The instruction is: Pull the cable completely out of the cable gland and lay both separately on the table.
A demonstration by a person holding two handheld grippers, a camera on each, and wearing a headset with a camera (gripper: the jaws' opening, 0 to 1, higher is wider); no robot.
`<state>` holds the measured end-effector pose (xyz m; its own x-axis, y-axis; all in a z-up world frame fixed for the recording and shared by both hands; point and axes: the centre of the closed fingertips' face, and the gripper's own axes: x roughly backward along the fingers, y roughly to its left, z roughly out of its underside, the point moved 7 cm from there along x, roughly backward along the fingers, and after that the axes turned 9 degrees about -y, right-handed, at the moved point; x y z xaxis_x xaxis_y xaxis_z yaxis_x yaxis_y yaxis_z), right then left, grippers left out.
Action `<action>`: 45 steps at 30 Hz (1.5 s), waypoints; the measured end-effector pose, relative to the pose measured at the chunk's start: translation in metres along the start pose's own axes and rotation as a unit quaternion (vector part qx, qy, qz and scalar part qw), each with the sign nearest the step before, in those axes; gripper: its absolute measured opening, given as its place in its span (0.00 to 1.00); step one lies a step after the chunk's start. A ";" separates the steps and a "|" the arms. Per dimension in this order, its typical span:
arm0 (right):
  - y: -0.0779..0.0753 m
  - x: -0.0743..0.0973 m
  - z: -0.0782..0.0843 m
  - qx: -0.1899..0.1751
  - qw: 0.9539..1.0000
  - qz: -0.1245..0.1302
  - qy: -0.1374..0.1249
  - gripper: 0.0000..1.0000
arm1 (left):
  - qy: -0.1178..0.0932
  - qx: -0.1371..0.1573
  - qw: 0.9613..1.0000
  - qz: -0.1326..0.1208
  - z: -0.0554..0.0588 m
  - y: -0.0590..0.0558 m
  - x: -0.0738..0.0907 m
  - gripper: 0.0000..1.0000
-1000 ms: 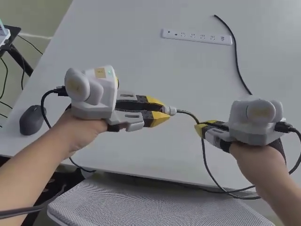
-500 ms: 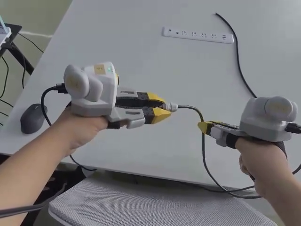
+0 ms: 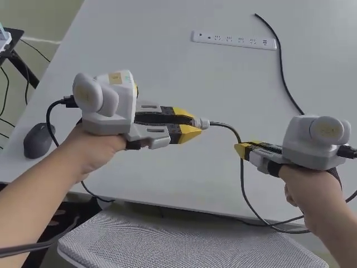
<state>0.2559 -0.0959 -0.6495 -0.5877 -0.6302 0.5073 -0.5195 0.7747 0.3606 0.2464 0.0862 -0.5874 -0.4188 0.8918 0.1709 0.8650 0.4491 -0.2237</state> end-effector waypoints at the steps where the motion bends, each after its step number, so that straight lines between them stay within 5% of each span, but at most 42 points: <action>1: 0.001 0.000 -0.001 0.009 1.000 -0.004 0.003 0.03 | -0.001 0.002 1.000 0.001 0.000 -0.001 0.000 0.15; 6: 0.010 0.000 -0.010 0.062 0.997 -0.033 -0.004 0.14 | -0.002 0.003 1.000 -0.001 0.000 -0.001 -0.001 0.15; 9: 0.022 0.003 -0.020 0.140 0.989 -0.052 -0.014 0.23 | -0.002 0.003 1.000 -0.001 0.000 -0.002 -0.001 0.15; 11: 0.036 0.007 -0.029 0.213 0.975 -0.058 -0.019 0.23 | -0.001 0.002 1.000 0.000 -0.001 -0.002 -0.001 0.15; 12: 0.043 0.008 -0.036 0.254 0.965 -0.060 -0.027 0.22 | -0.002 0.001 1.000 -0.001 -0.002 -0.002 0.000 0.15; 14: 0.052 0.006 -0.044 0.302 0.950 -0.067 -0.042 0.20 | -0.002 0.001 1.000 -0.001 -0.002 -0.003 0.000 0.15; 16: 0.059 0.004 -0.048 0.328 0.941 -0.070 -0.042 0.19 | -0.001 0.000 1.000 0.000 -0.003 -0.004 -0.001 0.15; 19: 0.068 -0.003 -0.050 0.390 0.917 -0.077 -0.039 0.17 | -0.001 -0.001 1.000 0.001 -0.003 -0.004 -0.002 0.15; 21: 0.071 -0.007 -0.048 0.407 0.909 -0.083 -0.033 0.15 | -0.001 -0.001 1.000 0.001 -0.003 -0.004 -0.002 0.15; 23: 0.073 -0.009 -0.045 0.410 0.908 -0.088 -0.028 0.13 | 0.000 -0.001 1.000 0.001 -0.003 -0.004 -0.003 0.15; 26: 0.075 -0.008 -0.047 0.440 0.893 -0.090 -0.036 0.08 | 0.001 -0.001 1.000 0.001 -0.003 -0.004 -0.004 0.15; 30: 0.075 -0.007 -0.050 0.453 0.886 -0.087 -0.040 0.05 | 0.001 -0.002 1.000 0.001 -0.004 -0.002 -0.005 0.15; 39: 0.070 -0.008 -0.047 0.463 0.881 -0.092 -0.039 0.01 | 0.005 -0.002 1.000 0.004 -0.005 -0.001 -0.009 0.15; 42: 0.070 -0.008 -0.047 0.457 0.884 -0.092 -0.038 0.01 | 0.007 -0.005 1.000 0.005 -0.005 -0.001 -0.010 0.15; 45: 0.068 -0.010 -0.047 0.436 0.894 -0.094 -0.040 0.01 | 0.007 -0.002 1.000 0.005 -0.004 0.000 -0.010 0.15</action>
<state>0.2553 -0.0345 -0.5931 -0.4631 -0.7737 0.4324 -0.8796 0.3413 -0.3314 0.2513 0.0772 -0.5852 -0.4070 0.8952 0.1816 0.8701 0.4405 -0.2211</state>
